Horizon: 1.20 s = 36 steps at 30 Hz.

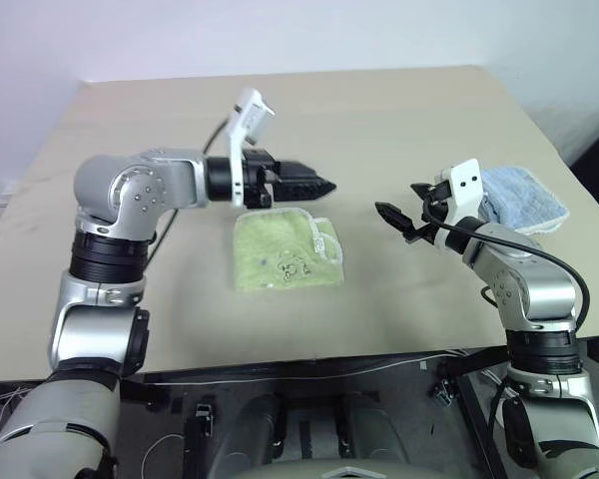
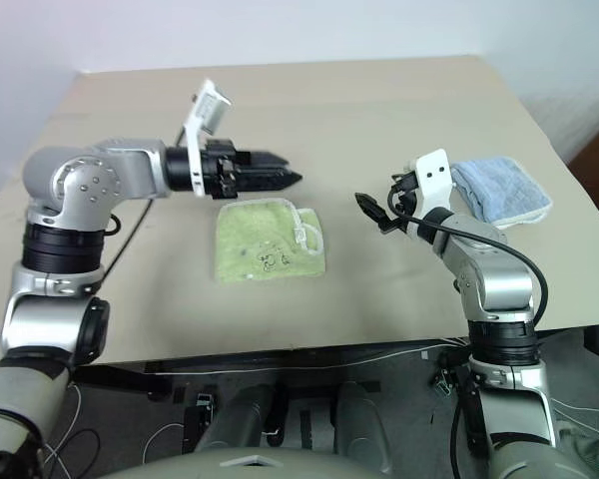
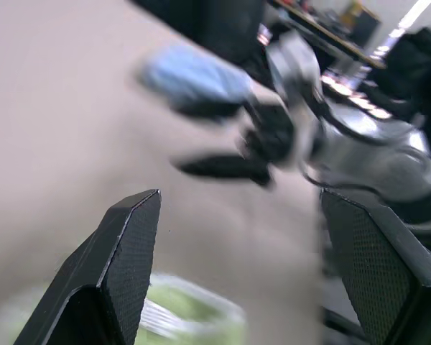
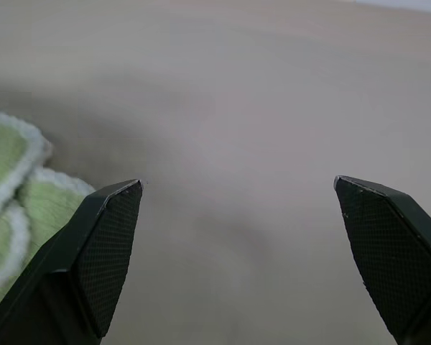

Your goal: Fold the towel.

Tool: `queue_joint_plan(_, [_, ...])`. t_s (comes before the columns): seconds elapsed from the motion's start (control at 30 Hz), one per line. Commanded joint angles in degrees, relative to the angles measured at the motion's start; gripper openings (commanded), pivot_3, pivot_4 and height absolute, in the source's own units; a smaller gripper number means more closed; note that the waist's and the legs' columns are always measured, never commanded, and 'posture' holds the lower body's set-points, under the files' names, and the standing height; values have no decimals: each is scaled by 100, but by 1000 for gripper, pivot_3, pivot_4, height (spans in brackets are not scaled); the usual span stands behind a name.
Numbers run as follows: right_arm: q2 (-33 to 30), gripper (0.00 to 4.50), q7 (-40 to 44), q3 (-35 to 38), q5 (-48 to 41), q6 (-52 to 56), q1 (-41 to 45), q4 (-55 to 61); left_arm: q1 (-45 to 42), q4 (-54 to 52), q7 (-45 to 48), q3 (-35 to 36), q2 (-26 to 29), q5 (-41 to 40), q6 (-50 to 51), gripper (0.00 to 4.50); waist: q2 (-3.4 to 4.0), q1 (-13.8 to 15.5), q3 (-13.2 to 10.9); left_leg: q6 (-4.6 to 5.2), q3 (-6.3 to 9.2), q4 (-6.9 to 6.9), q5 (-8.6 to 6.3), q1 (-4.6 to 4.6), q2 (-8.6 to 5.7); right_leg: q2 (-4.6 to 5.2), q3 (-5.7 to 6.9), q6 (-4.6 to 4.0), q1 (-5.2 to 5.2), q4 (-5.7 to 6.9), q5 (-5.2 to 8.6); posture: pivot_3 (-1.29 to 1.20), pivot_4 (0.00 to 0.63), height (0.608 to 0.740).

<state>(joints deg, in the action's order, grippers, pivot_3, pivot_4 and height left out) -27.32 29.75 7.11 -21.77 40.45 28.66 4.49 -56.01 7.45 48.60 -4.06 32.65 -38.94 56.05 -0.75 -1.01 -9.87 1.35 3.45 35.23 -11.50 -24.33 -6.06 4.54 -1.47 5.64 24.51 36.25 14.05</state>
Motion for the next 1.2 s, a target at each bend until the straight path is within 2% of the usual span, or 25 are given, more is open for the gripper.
queue_joint_plan(0.03, [140,4500,181,-60,-522,489,276,501,270,413,211,-69,335,725,-867,3719,1,-5,0,3,0,-3,-2,1,2,-2,-1,-1,2,1,0,0,150,740])
queue_joint_plan(0.07, [221,4500,210,-92,-652,606,357,567,402,398,263,-46,408,826,-1049,3719,1,-2,0,8,0,-5,-4,1,3,-1,-1,-1,4,2,0,0,150,740])
queue_joint_plan(0.1, [365,4126,193,-90,-817,755,506,593,645,266,349,-19,486,944,-1365,3754,2,2,0,17,1,-6,-9,-2,4,-2,0,-1,7,2,0,0,150,740])
queue_joint_plan(0.13, [496,3939,124,-145,-856,838,667,576,1019,-16,666,-21,596,1041,-1892,3754,2,2,-1,17,1,-5,-10,-4,4,-1,0,-1,7,1,0,0,150,740])
queue_joint_plan(0.23, [674,2902,-45,-434,-670,969,988,376,1860,-655,1461,-171,891,1271,-2886,3754,2,6,-1,16,-3,-5,-10,-9,1,5,-5,-1,11,-2,0,0,150,740])
queue_joint_plan(0.3, [787,2225,-76,-663,-567,1029,1188,130,2191,-823,1460,-196,881,1400,-3093,3754,2,52,-1,15,-1,-5,-10,-12,1,9,0,-2,10,-7,0,0,150,740])
queue_joint_plan(0.5, [1125,2225,191,-841,-707,860,1469,-90,2582,-788,1257,89,484,1488,-3776,3754,2,64,-1,23,4,3,-17,-10,-2,10,7,-4,3,-4,-2,0,150,740])
queue_joint_plan(0.63, [1231,1344,302,-895,-516,161,1323,-85,2658,-535,1122,465,278,1404,-4112,3754,2,18,-1,26,4,2,-15,-11,-1,5,8,-3,6,-3,-2,0,150,740])
queue_joint_plan(0.77, [1548,35,74,-850,-510,65,1384,-408,2752,-376,998,635,133,1464,-4423,3754,3,-19,0,23,3,2,-12,-4,2,-1,5,-3,8,8,-2,0,150,740])
queue_joint_plan(0.87, [1787,0,-94,-911,-354,-124,1438,-736,2824,-210,1133,660,-65,1338,-4541,3209,4,1,1,22,3,6,-11,-3,2,-1,6,-3,6,12,-2,0,150,740])
queue_joint_plan(1.17, [1920,0,36,-1048,-266,-167,1241,-741,2879,-298,1422,539,-493,1226,-4488,210,4,12,1,22,3,13,-11,-4,-1,0,8,-2,5,17,-3,0,150,740])
queue_joint_plan(1.2, [1920,0,44,-1032,-278,-156,1239,-735,2896,-336,1433,540,-505,1183,-4418,14,4,6,1,22,3,13,-11,-4,0,0,8,-2,6,18,-3,0,150,740])
